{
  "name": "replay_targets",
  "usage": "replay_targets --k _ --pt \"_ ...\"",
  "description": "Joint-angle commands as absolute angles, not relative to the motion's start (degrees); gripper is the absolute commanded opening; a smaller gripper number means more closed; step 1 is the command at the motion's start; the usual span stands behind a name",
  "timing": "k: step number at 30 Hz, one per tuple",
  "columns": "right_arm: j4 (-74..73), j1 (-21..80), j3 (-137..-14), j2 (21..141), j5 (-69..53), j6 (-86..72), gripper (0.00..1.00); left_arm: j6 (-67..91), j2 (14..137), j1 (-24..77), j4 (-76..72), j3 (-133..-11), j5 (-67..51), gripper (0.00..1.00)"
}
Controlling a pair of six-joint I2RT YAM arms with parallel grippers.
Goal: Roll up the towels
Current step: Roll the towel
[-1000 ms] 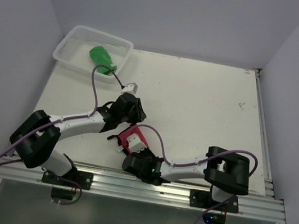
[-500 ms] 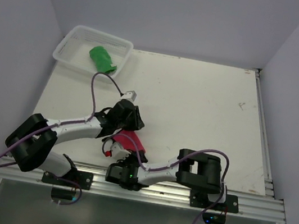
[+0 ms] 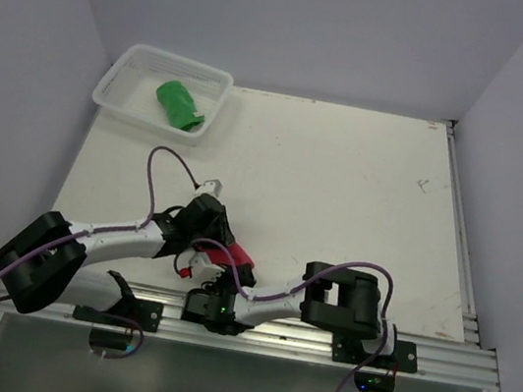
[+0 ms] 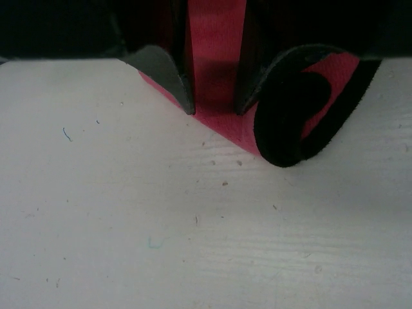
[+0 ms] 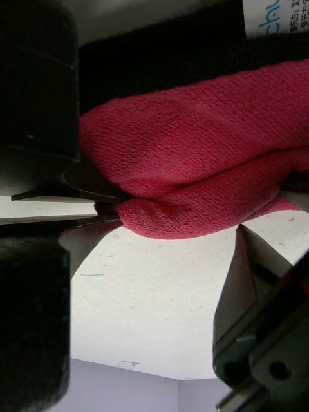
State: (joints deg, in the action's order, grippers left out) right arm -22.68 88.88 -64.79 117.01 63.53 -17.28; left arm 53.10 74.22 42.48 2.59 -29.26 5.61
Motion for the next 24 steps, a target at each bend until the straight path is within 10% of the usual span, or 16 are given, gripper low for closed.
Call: replay_targets --k 1,11,24 --pt "-22.6 89.2 -65.2 116.1 59.6 -18.8 0.03 56.1 73.3 43.9 1.0 -25.9 9.0 0.35" --pt "-15.0 86.1 -57.6 93.3 45.6 -20.1 0.42 57.1 70.8 45.1 -3.2 -19.9 14.9 0.33" --pt "2.9 58.6 -43.4 82.4 0.4 -37.1 0.44 57.2 70.8 45.4 -5.4 -17.8 15.8 0.33"
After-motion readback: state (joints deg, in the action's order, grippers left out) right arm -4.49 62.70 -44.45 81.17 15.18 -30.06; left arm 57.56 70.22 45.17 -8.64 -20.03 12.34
